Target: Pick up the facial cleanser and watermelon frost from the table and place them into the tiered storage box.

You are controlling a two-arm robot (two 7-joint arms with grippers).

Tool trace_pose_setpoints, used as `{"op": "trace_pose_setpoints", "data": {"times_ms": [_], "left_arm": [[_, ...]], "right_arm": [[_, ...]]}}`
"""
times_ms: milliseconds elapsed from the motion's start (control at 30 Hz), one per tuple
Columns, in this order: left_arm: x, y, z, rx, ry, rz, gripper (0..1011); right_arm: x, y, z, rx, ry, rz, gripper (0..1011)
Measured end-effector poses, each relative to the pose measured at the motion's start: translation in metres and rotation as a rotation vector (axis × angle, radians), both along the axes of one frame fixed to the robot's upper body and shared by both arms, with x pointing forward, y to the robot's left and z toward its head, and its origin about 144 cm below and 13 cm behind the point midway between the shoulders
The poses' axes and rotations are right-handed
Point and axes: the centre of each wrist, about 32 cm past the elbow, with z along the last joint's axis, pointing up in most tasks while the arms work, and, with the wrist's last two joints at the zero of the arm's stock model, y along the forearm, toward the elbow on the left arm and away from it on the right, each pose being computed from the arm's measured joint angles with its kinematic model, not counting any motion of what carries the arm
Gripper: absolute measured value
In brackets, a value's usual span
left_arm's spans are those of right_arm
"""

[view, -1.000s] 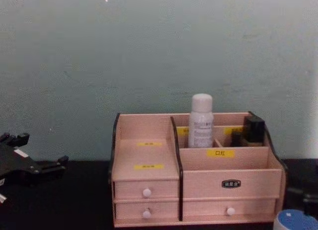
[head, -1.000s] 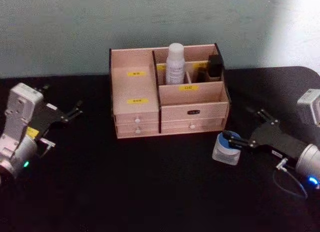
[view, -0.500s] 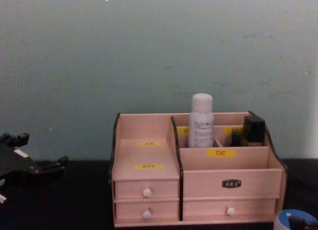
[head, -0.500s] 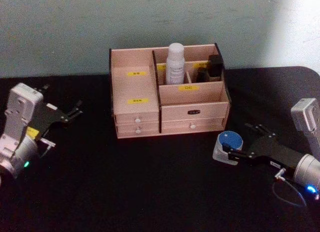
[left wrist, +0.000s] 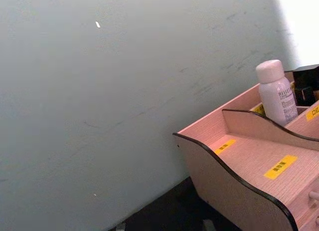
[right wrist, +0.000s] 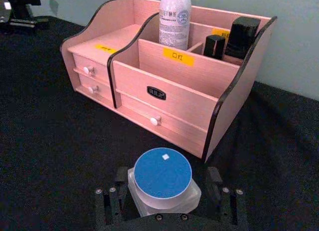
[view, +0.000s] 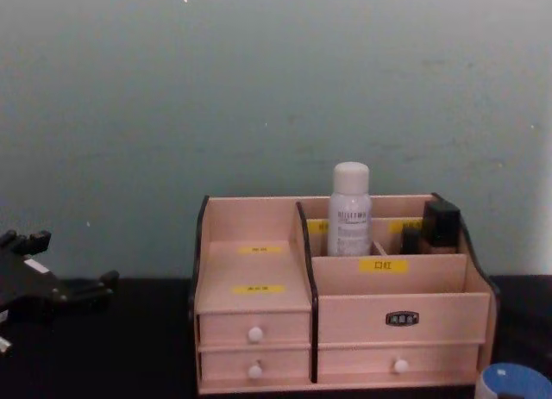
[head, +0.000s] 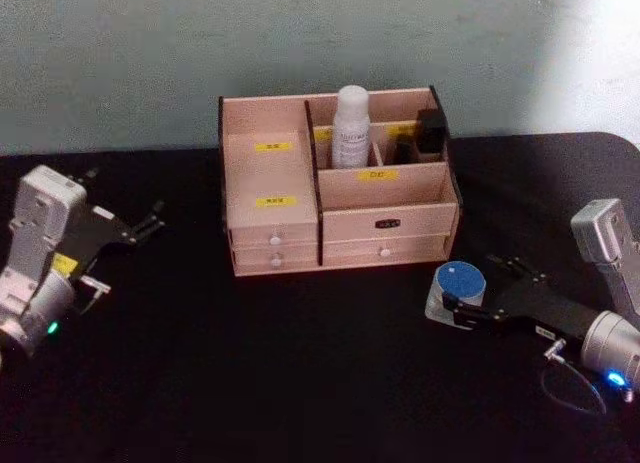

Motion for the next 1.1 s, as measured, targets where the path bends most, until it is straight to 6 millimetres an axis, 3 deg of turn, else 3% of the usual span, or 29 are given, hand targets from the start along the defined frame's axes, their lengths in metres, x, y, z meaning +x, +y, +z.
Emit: {"op": "trace_pose_setpoints", "data": {"times_ms": [1100], "left_arm": [[0.0, 0.0, 0.0, 0.0, 0.0, 0.0, 1001]], "right_arm": [[0.0024, 0.003, -0.0048, 0.007, 0.034, -0.017, 1003]]}}
